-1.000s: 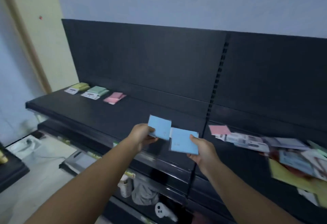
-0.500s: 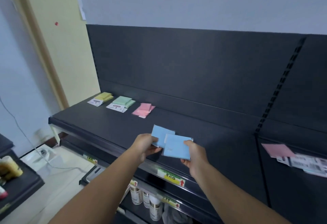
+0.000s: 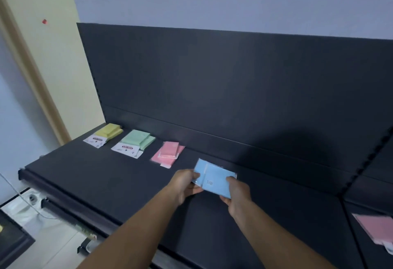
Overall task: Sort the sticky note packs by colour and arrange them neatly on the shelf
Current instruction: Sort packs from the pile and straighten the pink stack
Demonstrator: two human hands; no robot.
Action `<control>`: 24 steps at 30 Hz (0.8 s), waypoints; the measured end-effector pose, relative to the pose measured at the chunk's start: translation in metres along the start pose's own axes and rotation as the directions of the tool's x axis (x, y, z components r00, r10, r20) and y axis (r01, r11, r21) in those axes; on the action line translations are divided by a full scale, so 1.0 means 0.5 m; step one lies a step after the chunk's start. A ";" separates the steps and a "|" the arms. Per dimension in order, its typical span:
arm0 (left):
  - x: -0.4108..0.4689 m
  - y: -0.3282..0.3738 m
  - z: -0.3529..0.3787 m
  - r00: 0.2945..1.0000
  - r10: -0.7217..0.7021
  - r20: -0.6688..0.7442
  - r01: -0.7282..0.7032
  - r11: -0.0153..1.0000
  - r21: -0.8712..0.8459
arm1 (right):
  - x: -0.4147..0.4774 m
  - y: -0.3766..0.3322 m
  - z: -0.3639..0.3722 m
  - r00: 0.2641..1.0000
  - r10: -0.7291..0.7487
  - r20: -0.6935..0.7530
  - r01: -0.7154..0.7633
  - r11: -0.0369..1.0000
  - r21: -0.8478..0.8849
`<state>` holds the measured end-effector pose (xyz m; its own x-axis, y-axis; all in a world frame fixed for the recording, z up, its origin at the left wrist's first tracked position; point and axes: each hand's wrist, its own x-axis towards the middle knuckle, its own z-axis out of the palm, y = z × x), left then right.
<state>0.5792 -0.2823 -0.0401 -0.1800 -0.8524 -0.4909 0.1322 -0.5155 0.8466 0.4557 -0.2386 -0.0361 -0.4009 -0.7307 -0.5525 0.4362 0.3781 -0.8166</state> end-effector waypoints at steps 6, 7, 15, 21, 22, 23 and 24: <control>0.071 0.028 0.017 0.997 0.035 0.065 -0.043 0.992 0.115 | 0.102 -0.011 0.069 0.999 -0.026 -0.045 0.023 0.998 -0.058; 0.082 0.029 0.018 0.997 0.057 0.058 -0.067 0.979 0.193 | 0.121 -0.005 0.080 0.994 -0.059 -0.087 0.049 0.993 -0.110; 0.179 0.045 0.002 0.950 0.308 0.047 -0.180 0.419 0.890 | 0.188 0.015 0.152 0.912 -0.389 -0.131 0.214 0.723 -0.656; 0.207 0.057 -0.024 0.946 0.322 0.035 -0.144 0.321 0.936 | 0.184 0.029 0.191 0.837 -0.516 -0.182 0.110 0.484 -0.868; 0.209 0.058 -0.027 0.947 0.317 0.050 -0.156 0.317 0.935 | 0.184 0.030 0.196 0.830 -0.521 -0.197 0.095 0.481 -0.871; 0.210 0.058 -0.028 0.949 0.309 0.058 -0.163 0.325 0.931 | 0.184 0.030 0.199 0.829 -0.516 -0.214 0.083 0.493 -0.866; 0.211 0.056 -0.028 0.952 0.301 0.058 -0.166 0.346 0.923 | 0.183 0.029 0.200 0.829 -0.511 -0.227 0.076 0.506 -0.859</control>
<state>0.5774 -0.3878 -0.0708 -0.1877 -0.9616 -0.2001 -0.8245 0.0435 0.5642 0.5059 -0.3568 -0.0820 -0.7383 -0.6698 -0.0790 -0.5021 0.6241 -0.5987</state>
